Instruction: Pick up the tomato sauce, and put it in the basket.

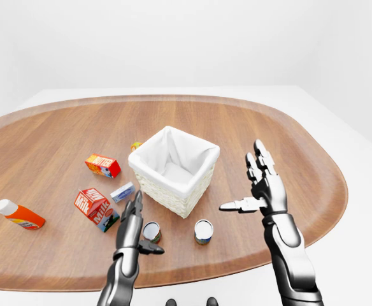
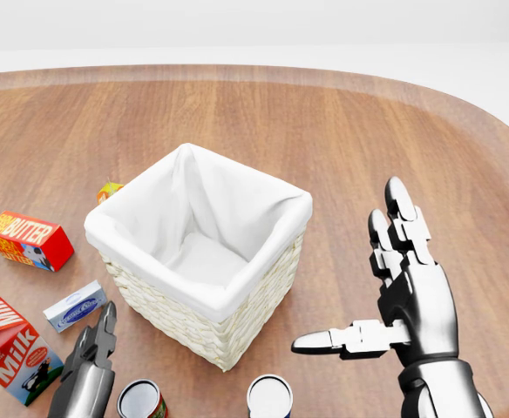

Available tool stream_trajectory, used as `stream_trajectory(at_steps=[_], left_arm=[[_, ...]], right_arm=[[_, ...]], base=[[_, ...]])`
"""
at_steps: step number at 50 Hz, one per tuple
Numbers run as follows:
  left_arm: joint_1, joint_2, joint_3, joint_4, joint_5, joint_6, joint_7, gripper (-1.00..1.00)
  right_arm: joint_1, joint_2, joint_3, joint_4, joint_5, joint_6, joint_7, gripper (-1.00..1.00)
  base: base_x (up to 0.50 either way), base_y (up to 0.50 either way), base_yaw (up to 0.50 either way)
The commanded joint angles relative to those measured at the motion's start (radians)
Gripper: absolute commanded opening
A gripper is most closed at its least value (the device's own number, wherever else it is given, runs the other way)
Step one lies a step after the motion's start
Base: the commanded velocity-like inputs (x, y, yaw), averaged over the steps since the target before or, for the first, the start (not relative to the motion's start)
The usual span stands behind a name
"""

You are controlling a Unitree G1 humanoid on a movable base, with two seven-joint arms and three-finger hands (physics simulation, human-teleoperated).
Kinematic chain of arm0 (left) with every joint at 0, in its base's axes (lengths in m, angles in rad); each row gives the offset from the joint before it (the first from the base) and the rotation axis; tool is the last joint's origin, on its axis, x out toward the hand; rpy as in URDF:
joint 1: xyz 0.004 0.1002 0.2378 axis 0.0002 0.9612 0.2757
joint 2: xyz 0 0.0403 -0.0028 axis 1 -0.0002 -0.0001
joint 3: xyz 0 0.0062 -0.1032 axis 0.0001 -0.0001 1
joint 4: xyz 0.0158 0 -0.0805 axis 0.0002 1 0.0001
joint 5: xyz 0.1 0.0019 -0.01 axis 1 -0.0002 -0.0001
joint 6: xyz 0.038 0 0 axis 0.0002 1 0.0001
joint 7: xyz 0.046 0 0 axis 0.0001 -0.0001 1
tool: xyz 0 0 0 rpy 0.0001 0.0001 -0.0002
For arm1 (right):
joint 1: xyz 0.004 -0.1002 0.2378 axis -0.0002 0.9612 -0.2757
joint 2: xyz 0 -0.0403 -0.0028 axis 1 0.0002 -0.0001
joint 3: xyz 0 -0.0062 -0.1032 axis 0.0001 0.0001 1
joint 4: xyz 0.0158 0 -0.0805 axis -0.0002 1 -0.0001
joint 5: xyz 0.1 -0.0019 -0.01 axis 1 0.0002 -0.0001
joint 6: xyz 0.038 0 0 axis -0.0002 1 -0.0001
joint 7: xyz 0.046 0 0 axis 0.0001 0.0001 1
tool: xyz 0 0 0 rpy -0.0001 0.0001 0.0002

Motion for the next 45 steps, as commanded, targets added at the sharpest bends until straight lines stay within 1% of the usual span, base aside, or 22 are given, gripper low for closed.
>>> stream_trajectory(at_steps=[1,6,9,10,11,16,17,23,25,29,38,41,45], left_arm=[[-0.021,0.005,0.003,0.057,-0.006,0.0,0.018,1.0],[-0.01,0.001,0.004,0.016,-0.006,0.0,-0.002,1.0],[-0.016,0.003,0.004,0.032,-0.007,0.0,0.004,1.0],[-0.028,0.007,0.004,0.075,-0.009,0.0,0.022,1.0],[-0.031,0.008,0.005,0.084,-0.011,0.0,0.025,1.0],[-0.038,0.006,0.005,0.084,-0.012,0.0,0.021,1.0],[-0.044,0.009,0.004,0.109,-0.013,0.0,0.033,1.0],[-0.056,0.011,0.005,0.131,-0.014,0.0,0.04,1.0],[-0.055,0.008,0.004,0.111,-0.012,0.0,0.03,1.0],[-0.066,0.01,0.004,0.141,-0.015,0.0,0.043,1.0],[-0.064,0.002,-0.001,0.091,-0.013,0.0,0.021,1.0],[-0.076,0.005,-0.003,0.135,-0.015,0.0,0.042,1.0],[-0.073,0.002,-0.004,0.108,-0.013,0.0,0.029,1.0]], right_arm=[[0.001,0.0,0.001,0.0,-0.001,0.0,0.0,1.0],[-0.001,0.0,-0.001,0.005,0.0,0.0,0.001,1.0],[-0.001,-0.001,-0.002,0.007,0.0,0.0,0.001,1.0],[-0.001,-0.001,-0.002,0.007,0.0,0.0,0.001,1.0],[-0.002,-0.001,-0.003,0.007,0.001,0.0,0.001,1.0],[-0.002,-0.001,-0.002,0.006,0.0,0.0,0.001,1.0],[-0.003,-0.001,-0.002,0.009,0.0,0.0,0.001,1.0],[-0.002,0.0,-0.001,0.01,-0.001,0.0,0.001,1.0],[-0.004,0.0,-0.002,0.017,0.0,0.0,0.001,1.0],[-0.004,-0.001,-0.003,0.015,0.0,0.0,0.001,1.0],[-0.001,-0.001,-0.002,0.006,0.001,0.0,0.001,1.0],[0.0,-0.001,-0.002,0.004,0.001,0.0,0.001,1.0],[0.0,0.0,-0.001,0.005,0.001,0.0,0.001,1.0]], base=[[0.0,0.0,0.0],[0.0,0.0,0.0],[0.0,0.0,0.0],[0.0,0.0,0.0],[0.0,0.0,0.0],[0.0,0.0,0.0],[0.0,0.0,0.0],[0.0,0.0,0.0],[0.0,0.0,0.0],[0.0,0.0,0.0],[0.0,0.0,0.0],[0.0,0.0,0.0],[0.0,0.0,0.0]])
